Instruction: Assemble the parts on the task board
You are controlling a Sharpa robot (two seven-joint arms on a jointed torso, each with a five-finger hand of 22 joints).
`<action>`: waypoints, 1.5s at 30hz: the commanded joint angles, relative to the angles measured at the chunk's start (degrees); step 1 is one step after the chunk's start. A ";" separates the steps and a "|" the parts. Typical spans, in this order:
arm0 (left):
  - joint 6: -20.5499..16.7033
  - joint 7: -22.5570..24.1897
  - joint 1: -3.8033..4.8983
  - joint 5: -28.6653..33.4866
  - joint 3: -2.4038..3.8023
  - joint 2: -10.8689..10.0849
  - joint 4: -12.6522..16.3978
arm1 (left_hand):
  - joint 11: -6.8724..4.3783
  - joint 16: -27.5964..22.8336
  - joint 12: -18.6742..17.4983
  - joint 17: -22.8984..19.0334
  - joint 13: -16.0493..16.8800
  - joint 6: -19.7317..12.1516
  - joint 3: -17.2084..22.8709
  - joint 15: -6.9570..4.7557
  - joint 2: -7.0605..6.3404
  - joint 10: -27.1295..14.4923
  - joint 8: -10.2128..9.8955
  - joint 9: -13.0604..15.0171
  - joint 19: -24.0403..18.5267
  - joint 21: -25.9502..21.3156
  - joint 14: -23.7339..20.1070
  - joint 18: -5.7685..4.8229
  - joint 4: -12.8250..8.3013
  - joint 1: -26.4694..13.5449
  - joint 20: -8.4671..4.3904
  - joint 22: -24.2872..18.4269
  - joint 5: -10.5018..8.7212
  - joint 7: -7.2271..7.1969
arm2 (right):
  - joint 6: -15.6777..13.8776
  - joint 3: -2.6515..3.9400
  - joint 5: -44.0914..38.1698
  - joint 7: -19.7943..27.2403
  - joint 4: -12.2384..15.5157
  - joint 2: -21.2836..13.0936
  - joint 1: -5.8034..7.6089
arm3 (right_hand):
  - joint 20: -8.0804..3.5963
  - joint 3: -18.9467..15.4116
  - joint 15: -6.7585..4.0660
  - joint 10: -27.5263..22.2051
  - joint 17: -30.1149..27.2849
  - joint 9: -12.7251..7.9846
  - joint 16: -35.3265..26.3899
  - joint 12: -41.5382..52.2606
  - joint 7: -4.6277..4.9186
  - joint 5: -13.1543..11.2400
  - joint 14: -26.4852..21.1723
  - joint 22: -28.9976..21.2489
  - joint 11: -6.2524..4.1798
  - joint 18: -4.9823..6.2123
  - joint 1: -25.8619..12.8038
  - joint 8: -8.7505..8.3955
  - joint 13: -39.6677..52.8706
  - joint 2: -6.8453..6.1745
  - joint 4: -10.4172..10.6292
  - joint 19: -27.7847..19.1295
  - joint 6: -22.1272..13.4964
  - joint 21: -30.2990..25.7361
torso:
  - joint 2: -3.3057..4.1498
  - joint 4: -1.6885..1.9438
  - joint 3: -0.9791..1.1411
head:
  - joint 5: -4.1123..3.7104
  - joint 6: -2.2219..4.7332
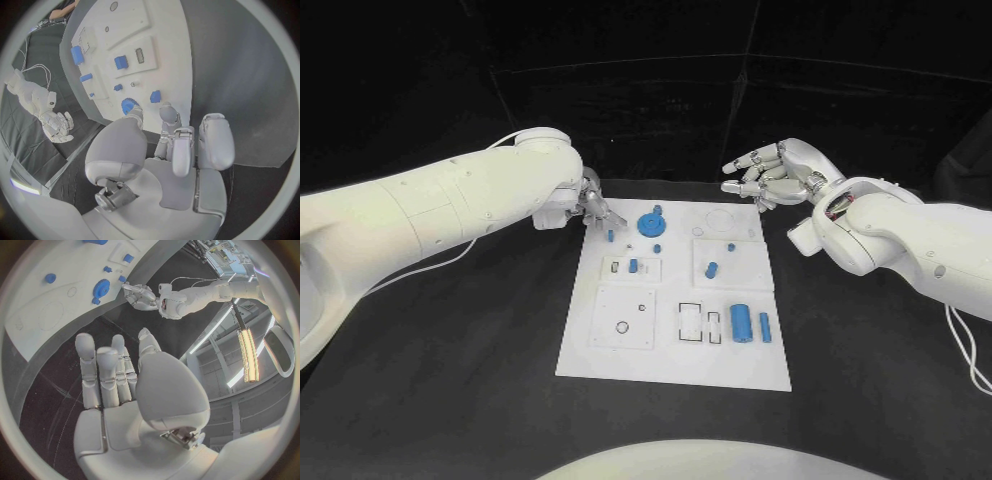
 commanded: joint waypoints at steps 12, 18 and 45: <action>2.46 0.95 -0.41 -0.75 -0.09 0.93 -1.16 | -0.18 0.36 0.47 15.09 -0.16 0.78 -0.75 -0.17 1.80 0.34 -0.56 -0.45 0.55 0.43 6.14 0.45 -1.01 3.28 -0.07 0.39 -0.14 0.05 | 0.41 0.04 0.06 0.29 -0.02 0.11 0.11 | 0.04 -0.19 -0.09 -0.37 0.03 0.06 -0.15 -0.02 0.04 0.36 -0.05 -0.09 -0.06 1.07 0.36 0.46 -0.23 0.54 -0.09 0.29 -0.36 -0.31 | -0.08 0.03 0.07 | 0.04 0.19; 2.68 0.76 -0.65 -0.75 -0.13 1.33 -1.47 | -0.21 0.36 0.62 15.09 -0.16 1.05 -0.48 -0.19 2.76 0.40 -0.57 -0.62 0.60 0.59 6.14 0.41 -1.87 5.19 -0.07 0.66 -0.14 0.01 | 0.45 0.04 0.06 0.28 -0.05 0.18 0.11 | 0.03 -0.20 -0.10 -0.38 0.07 0.06 -0.13 -0.02 0.04 0.46 -0.02 -0.08 -0.07 1.07 0.45 0.50 -0.31 0.63 -0.11 0.34 -0.38 -0.32 | -0.06 0.00 0.02 | 0.18 0.17; -5.26 3.04 -1.18 2.77 -0.12 0.63 0.11 | -1.65 0.36 1.92 15.09 1.57 1.28 10.77 -1.30 9.18 1.46 1.02 0.10 0.82 1.04 6.14 0.32 -12.60 20.13 -0.97 1.46 -0.06 -1.54 | 0.64 0.04 0.06 0.04 -0.33 0.36 0.11 | 0.00 -0.22 -0.13 -0.37 0.11 0.07 -0.18 -0.02 0.01 0.88 0.04 -0.06 -0.10 1.05 0.82 0.67 -0.60 0.91 -0.17 0.47 -0.42 -0.37 | -0.07 0.07 0.02 | 0.05 -0.19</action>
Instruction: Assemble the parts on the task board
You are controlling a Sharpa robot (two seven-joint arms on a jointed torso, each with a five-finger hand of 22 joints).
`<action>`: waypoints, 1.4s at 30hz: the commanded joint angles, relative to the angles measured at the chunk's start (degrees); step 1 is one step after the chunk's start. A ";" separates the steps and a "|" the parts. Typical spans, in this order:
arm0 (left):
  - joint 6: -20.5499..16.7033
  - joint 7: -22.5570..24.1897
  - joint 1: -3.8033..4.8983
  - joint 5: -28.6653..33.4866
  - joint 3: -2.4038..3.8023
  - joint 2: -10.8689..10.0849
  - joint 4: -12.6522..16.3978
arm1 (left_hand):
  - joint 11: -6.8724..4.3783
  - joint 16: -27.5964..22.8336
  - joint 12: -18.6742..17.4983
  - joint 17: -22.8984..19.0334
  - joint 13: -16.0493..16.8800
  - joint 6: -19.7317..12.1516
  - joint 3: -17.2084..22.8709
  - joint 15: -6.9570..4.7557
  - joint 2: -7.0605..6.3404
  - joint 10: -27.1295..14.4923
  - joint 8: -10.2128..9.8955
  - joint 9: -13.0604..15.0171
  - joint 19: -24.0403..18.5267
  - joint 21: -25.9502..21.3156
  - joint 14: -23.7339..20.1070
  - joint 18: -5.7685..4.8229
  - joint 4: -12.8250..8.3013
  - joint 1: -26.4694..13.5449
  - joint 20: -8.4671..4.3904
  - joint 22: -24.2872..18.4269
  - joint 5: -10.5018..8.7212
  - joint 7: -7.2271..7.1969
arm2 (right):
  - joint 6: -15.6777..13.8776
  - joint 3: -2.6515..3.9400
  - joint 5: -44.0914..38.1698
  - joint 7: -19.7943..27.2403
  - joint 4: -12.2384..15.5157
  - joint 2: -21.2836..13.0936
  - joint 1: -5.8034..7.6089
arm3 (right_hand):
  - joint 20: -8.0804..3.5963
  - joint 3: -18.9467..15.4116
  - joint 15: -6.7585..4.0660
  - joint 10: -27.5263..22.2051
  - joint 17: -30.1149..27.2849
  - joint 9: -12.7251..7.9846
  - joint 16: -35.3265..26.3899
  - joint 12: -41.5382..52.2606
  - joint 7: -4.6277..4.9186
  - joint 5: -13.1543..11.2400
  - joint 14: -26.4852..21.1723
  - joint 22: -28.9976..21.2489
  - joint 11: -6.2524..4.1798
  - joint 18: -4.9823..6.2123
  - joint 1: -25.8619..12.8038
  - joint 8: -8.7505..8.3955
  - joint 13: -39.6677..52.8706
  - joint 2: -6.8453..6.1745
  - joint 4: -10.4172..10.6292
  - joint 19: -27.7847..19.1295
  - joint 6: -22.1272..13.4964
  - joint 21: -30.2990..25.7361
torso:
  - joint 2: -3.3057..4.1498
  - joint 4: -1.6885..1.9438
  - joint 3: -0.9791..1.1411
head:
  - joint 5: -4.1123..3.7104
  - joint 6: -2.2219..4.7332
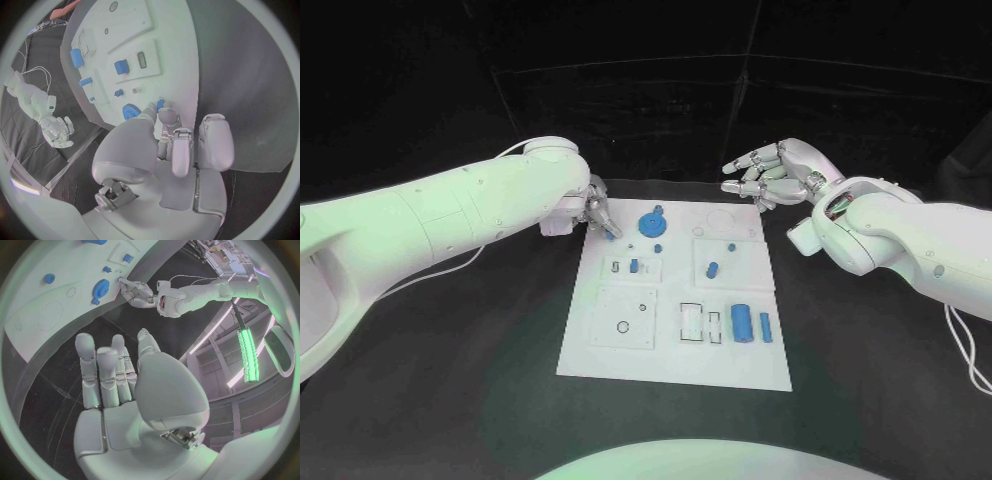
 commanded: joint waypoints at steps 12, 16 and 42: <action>-8.09 2.43 0.13 6.11 0.10 -4.33 5.88 | 0.15 0.36 0.20 15.10 -0.33 -1.27 19.64 -0.07 -3.74 1.15 3.66 2.55 0.71 0.25 5.94 0.27 -5.87 -5.04 -0.31 0.54 0.11 0.11 | 0.75 0.03 0.06 -0.16 -0.23 0.04 0.11 | 0.00 -0.22 -0.14 -0.38 0.05 0.09 -0.21 -0.03 0.01 0.39 0.03 -0.17 -0.11 1.08 0.33 0.41 -0.09 0.43 -0.16 0.41 -0.42 -0.47 | -0.08 0.11 0.03 | 0.10 -0.26; -9.92 2.14 0.15 6.55 0.10 -6.15 8.98 | 0.13 0.36 0.53 15.10 -0.09 -1.30 21.97 -0.12 -4.50 1.42 4.08 2.80 0.74 0.25 5.94 0.26 -6.28 -6.53 -0.31 0.61 0.14 0.06 | 0.71 0.03 0.06 -0.13 -0.30 0.07 0.11 | -0.01 -0.24 -0.14 -0.38 0.07 0.09 -0.20 -0.03 0.01 0.41 0.04 -0.18 -0.10 1.08 0.32 0.43 -0.12 0.44 -0.14 0.41 -0.42 -0.48 | -0.04 0.11 0.00 | 0.39 0.15; -20.33 3.95 -4.05 -1.44 -0.30 -15.74 25.54 | -0.10 0.36 1.55 15.10 0.71 -1.28 27.80 -0.24 -6.22 2.26 5.42 3.53 1.10 0.89 5.94 0.09 -7.49 -10.09 -0.41 1.58 0.06 -0.09 | 1.10 -0.03 0.06 -0.13 -0.84 0.24 0.09 | -0.01 -0.28 -0.14 -0.38 0.10 0.09 -0.18 -0.03 0.01 0.43 0.05 -0.17 -0.09 1.08 0.29 0.45 -0.15 0.44 -0.11 0.43 -0.42 -0.48 | -0.02 0.19 -0.08 | 0.98 -0.28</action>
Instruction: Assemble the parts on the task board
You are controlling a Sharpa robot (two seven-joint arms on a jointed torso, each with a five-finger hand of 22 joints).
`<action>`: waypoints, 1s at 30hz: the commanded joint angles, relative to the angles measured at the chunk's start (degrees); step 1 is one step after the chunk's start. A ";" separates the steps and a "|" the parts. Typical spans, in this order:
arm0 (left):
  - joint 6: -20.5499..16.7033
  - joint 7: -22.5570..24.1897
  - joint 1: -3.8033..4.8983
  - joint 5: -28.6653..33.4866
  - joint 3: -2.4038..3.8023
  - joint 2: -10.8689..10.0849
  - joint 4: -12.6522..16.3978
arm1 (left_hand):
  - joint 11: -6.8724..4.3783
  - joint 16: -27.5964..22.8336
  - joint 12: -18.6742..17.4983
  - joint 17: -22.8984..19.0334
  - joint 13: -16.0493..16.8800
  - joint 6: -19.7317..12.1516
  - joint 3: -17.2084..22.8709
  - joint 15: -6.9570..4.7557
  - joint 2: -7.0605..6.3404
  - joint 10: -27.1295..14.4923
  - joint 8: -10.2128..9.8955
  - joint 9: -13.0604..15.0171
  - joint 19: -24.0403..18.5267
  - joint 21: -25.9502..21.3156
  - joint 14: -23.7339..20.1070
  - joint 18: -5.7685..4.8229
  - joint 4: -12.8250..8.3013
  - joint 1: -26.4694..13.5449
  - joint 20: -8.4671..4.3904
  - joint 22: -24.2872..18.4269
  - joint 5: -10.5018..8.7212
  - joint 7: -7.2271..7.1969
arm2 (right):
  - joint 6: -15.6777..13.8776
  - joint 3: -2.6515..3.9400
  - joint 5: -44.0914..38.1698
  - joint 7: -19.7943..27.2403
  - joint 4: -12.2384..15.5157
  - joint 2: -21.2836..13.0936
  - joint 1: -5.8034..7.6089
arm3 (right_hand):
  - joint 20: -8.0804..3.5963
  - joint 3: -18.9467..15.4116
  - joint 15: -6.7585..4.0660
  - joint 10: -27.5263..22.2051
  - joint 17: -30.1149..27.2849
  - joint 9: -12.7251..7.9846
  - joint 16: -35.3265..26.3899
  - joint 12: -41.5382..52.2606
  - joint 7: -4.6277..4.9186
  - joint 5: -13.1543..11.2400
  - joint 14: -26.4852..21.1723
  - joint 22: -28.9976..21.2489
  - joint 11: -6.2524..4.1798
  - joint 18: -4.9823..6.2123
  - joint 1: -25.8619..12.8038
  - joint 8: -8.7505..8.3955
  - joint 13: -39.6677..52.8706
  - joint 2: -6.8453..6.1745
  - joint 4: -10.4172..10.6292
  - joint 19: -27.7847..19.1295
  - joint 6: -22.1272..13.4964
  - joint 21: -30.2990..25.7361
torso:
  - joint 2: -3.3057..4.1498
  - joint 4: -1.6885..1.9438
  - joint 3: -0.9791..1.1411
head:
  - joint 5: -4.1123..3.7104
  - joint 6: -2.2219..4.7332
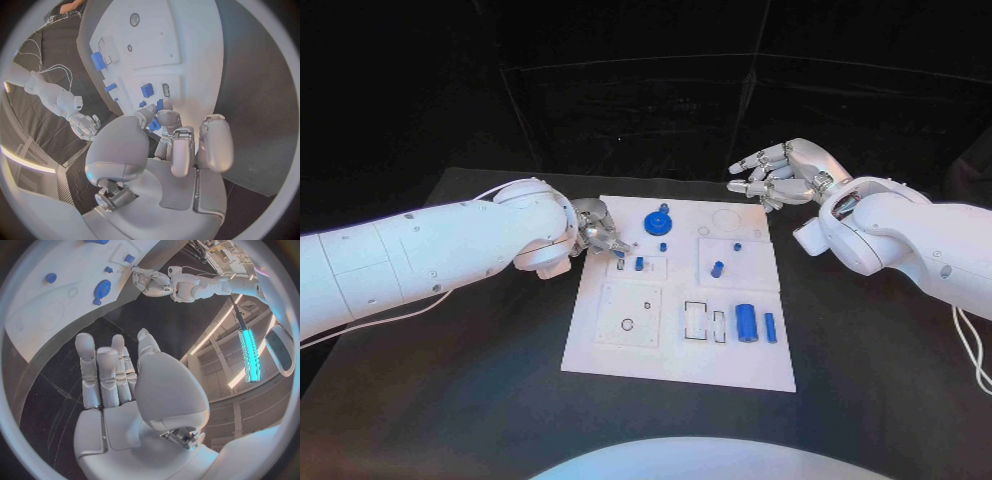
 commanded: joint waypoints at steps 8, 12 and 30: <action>-2.82 0.54 -0.84 -5.74 -0.37 -0.29 1.40 | 0.08 0.36 0.44 15.09 0.16 -0.09 6.82 -0.27 0.35 0.53 0.31 0.13 1.09 0.24 5.94 0.08 -5.97 -0.49 -0.32 0.12 0.18 -0.30 | 0.71 0.01 0.06 0.15 -0.17 0.10 0.08 | -0.01 -0.37 -0.13 -0.37 0.08 0.10 -0.19 -0.02 0.02 0.18 0.06 -0.08 -0.08 1.08 0.21 0.31 -0.12 0.48 -0.04 0.44 -0.42 -0.25 | 0.08 -0.14 0.08 | 0.16 -0.16; -1.82 0.18 -0.90 -6.18 -0.40 -0.31 1.51 | 0.08 0.36 0.44 15.09 0.16 -0.09 6.82 -0.27 0.35 0.53 0.31 0.13 1.09 0.24 5.94 0.08 -5.97 -0.49 -0.32 0.12 0.18 -0.30 | 0.70 0.01 0.14 0.19 -0.19 0.10 0.08 | -0.01 -0.37 -0.13 -0.37 0.08 0.10 -0.19 -0.02 0.02 0.18 0.06 -0.08 -0.08 1.08 0.21 0.31 -0.12 0.48 -0.04 0.44 -0.42 -0.25 | 0.08 -0.13 0.09 | 0.14 -0.30; 2.88 -2.31 -0.97 -6.44 -0.52 -0.36 1.70 | 0.05 0.36 0.65 15.09 0.40 -0.05 7.36 -0.29 0.07 0.70 0.47 0.20 1.14 0.35 5.94 0.05 -6.15 -0.80 -0.33 0.27 0.18 -0.35 | 0.62 0.00 0.24 0.19 -0.19 0.15 0.08 | -0.01 -0.45 -0.13 -0.36 0.12 0.10 -0.17 -0.01 0.02 0.19 0.08 -0.08 -0.08 1.07 0.13 0.36 -0.19 0.53 0.04 0.47 -0.43 -0.28 | 0.08 -0.08 0.07 | 0.10 -0.56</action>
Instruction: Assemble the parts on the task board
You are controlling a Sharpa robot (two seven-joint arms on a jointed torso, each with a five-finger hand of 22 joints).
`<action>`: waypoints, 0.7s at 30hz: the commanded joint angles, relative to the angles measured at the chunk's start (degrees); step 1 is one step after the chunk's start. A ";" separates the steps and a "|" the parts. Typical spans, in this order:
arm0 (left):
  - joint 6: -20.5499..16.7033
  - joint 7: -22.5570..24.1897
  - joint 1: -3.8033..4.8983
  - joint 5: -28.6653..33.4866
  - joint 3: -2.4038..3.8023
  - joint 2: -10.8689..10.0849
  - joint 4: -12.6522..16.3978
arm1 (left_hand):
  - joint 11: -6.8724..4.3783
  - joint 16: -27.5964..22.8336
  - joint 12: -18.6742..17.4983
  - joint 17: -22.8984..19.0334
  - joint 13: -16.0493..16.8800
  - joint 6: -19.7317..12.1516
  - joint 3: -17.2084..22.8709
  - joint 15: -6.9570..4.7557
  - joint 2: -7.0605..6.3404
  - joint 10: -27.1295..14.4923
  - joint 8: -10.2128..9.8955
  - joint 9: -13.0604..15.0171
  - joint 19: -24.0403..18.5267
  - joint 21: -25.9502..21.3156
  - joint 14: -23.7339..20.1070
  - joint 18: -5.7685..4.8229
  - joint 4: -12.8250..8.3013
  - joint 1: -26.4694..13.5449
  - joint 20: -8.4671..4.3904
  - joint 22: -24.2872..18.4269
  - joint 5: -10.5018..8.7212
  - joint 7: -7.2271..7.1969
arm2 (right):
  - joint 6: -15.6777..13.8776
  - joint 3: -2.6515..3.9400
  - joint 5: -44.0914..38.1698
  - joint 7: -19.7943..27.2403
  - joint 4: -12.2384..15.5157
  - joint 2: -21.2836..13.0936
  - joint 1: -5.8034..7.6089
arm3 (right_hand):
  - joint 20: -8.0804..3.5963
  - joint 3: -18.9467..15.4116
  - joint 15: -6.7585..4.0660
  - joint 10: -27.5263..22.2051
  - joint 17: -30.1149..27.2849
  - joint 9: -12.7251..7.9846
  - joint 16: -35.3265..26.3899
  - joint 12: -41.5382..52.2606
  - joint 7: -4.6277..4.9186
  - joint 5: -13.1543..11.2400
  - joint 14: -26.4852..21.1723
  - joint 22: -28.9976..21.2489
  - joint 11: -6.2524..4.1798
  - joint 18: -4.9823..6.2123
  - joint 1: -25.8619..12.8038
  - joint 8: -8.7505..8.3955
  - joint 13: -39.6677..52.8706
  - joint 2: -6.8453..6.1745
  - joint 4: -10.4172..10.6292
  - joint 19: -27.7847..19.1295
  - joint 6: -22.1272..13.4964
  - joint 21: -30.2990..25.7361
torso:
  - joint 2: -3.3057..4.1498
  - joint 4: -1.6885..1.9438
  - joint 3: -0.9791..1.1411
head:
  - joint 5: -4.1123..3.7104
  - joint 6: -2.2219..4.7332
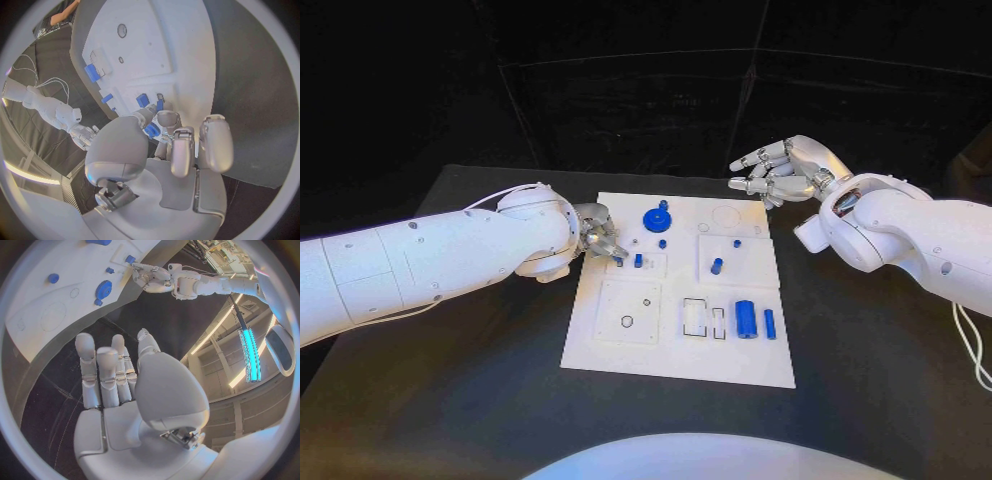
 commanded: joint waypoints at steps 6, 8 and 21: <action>2.72 -1.70 -0.05 -0.69 -0.14 0.08 0.20 | 0.04 0.36 0.40 15.10 0.10 -0.08 5.99 -0.30 0.25 0.32 0.28 0.09 1.13 0.33 5.94 0.06 -5.63 -0.15 -0.35 0.02 0.32 -0.35 | 0.19 0.02 0.20 0.21 0.10 0.11 0.10 | -0.02 -0.48 -0.12 -0.36 -0.03 0.05 -0.25 0.00 0.03 0.19 0.06 -0.15 -0.07 1.08 0.11 0.38 -0.07 0.54 0.06 0.43 -0.44 -0.33 | 0.00 0.08 -0.06 | 0.08 -0.19; 2.87 -1.75 -0.05 -0.69 -0.16 0.10 0.24 | 0.04 0.36 0.40 15.10 0.10 -0.08 5.99 -0.30 0.25 0.32 0.28 0.09 1.13 0.33 5.94 0.06 -5.63 -0.15 -0.35 0.02 0.32 -0.35 | 0.18 0.02 0.20 0.21 0.11 0.12 0.10 | -0.02 -0.48 -0.12 -0.36 -0.03 0.05 -0.25 0.00 0.03 0.19 0.06 -0.15 -0.07 1.08 0.11 0.38 -0.07 0.54 0.06 0.43 -0.44 -0.33 | -0.04 0.08 -0.03 | 0.14 -0.19; 3.27 -1.93 -0.06 -0.69 -0.26 0.05 0.62 | 0.04 0.36 0.40 15.10 0.10 -0.08 5.99 -0.30 0.25 0.32 0.28 0.09 1.13 0.33 5.94 0.06 -5.63 -0.15 -0.35 0.02 0.32 -0.35 | 0.16 0.02 0.20 0.24 0.16 0.10 0.10 | -0.02 -0.48 -0.12 -0.36 -0.03 0.05 -0.25 0.00 0.03 0.19 0.06 -0.15 -0.07 1.08 0.11 0.38 -0.07 0.54 0.06 0.43 -0.44 -0.33 | 0.01 0.05 -0.01 | 0.22 -0.14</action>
